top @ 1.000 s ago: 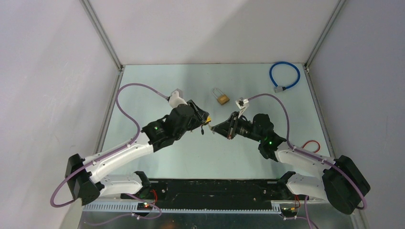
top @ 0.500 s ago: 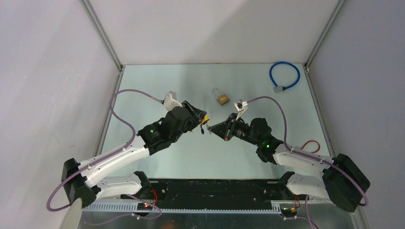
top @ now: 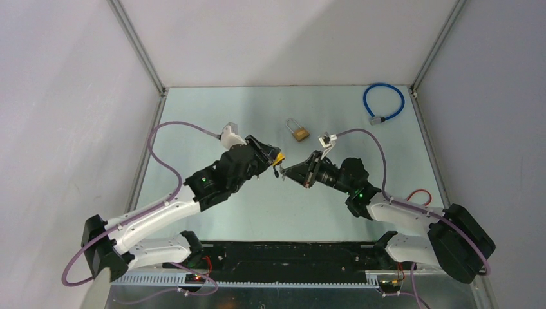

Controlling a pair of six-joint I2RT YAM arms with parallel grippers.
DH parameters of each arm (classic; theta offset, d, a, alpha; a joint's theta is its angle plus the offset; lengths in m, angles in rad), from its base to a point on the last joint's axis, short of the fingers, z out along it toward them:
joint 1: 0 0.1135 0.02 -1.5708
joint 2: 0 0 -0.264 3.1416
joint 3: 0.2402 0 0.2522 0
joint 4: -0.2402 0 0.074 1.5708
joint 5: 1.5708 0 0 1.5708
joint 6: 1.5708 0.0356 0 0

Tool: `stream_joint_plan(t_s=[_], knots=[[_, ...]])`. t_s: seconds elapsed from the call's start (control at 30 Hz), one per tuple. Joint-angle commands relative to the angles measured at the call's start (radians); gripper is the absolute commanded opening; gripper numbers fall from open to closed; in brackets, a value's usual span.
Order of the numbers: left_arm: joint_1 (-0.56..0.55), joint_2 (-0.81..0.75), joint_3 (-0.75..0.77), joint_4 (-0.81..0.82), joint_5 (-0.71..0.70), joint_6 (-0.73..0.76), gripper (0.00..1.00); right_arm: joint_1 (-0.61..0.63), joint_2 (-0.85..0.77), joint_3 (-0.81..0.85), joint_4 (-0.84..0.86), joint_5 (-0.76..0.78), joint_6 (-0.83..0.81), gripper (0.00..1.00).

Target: Unlock with the key

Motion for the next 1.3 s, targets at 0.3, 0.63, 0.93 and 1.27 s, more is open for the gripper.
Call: stream_joint_plan(t_s=[0.3, 0.63, 0.93, 1.27], knots=[[-0.071, 0.007, 0.024, 0.033, 0.105, 0.154, 0.0, -0.083, -0.083, 0.11, -0.006, -0.033, 0.016, 0.0], [-0.073, 0.036, 0.047, 0.032, 0.092, 0.155, 0.0, -0.114, -0.066, 0.144, -0.005, -0.092, -0.154, 0.0], [-0.073, 0.065, 0.083, 0.031, 0.084, 0.117, 0.0, -0.118, -0.015, 0.143, 0.09, -0.118, -0.25, 0.0], [-0.073, 0.104, 0.15, 0.024, 0.051, 0.161, 0.0, -0.172, 0.009, 0.14, 0.195, -0.141, -0.163, 0.0]])
